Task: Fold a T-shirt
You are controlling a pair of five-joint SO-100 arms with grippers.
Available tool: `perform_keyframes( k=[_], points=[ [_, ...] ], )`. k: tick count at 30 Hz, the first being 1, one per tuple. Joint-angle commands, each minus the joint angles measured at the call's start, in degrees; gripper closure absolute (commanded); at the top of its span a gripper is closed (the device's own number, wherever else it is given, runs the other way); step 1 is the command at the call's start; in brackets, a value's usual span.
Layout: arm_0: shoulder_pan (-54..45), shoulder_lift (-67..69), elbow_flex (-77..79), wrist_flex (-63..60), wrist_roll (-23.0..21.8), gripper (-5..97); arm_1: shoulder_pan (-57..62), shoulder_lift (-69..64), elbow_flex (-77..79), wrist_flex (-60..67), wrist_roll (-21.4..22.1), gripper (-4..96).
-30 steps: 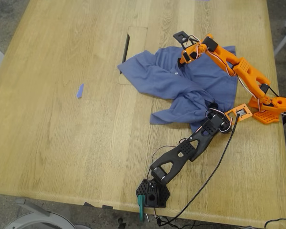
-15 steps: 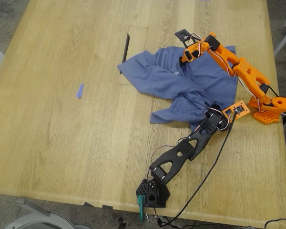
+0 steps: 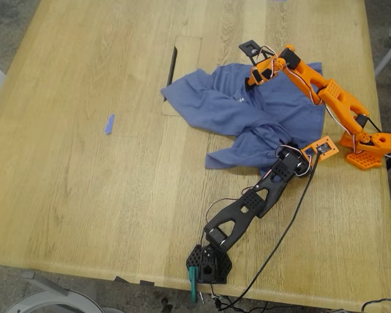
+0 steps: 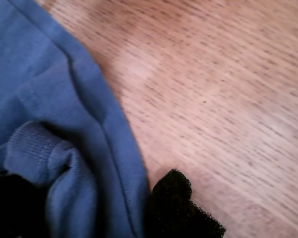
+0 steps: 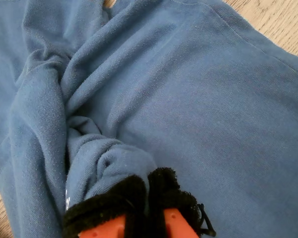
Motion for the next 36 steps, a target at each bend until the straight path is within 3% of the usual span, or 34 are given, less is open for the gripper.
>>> perform_keyframes(
  k=[1, 21, 30, 36],
  points=[
    [-4.9, -0.8, -1.6, 0.5, 1.8, 62, -0.2, 1.1, -3.9, -1.3, 0.2, 91.3],
    [-6.2, -0.4, -1.7, 2.1, 6.1, 69, -0.4, 3.2, -4.5, 0.8, 0.3, 91.3],
    [-9.5, -0.4, -1.7, 1.1, 6.0, 84, -0.7, 4.3, -4.5, 2.4, 0.4, 91.3],
    [-9.8, -0.4, -1.7, 2.7, 4.4, 88, -0.9, 5.4, -4.5, 3.9, 0.4, 91.3]
  ],
)
